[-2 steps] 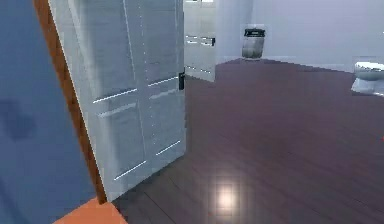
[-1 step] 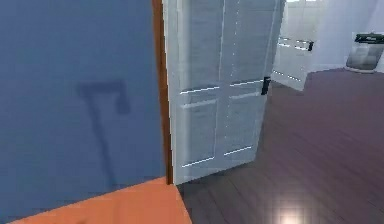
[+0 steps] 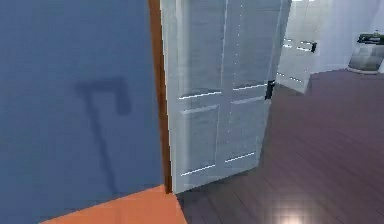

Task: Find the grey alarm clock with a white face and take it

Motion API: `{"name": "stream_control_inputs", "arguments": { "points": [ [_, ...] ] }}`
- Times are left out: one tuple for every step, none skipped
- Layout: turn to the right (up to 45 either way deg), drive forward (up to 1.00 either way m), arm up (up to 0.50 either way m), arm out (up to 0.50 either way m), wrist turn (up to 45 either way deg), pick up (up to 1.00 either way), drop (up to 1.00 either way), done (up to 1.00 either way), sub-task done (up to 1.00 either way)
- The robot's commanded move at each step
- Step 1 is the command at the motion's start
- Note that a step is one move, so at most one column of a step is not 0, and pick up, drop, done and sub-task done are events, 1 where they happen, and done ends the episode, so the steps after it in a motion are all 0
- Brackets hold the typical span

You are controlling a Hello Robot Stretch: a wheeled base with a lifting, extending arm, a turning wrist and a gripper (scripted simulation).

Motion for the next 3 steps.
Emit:
{"name": "stream_control_inputs", "arguments": {
  "points": [
    [45.0,0.00,0.00,0.00,0.0,0.00,0.00,0.00,0.00],
    [6.0,0.00,0.00,0.00,0.0,0.00,0.00,0.00,0.00],
    [0.0,1.00,0.00,0.00,0.0,0.00,0.00,0.00,0.00]
  ]
}}
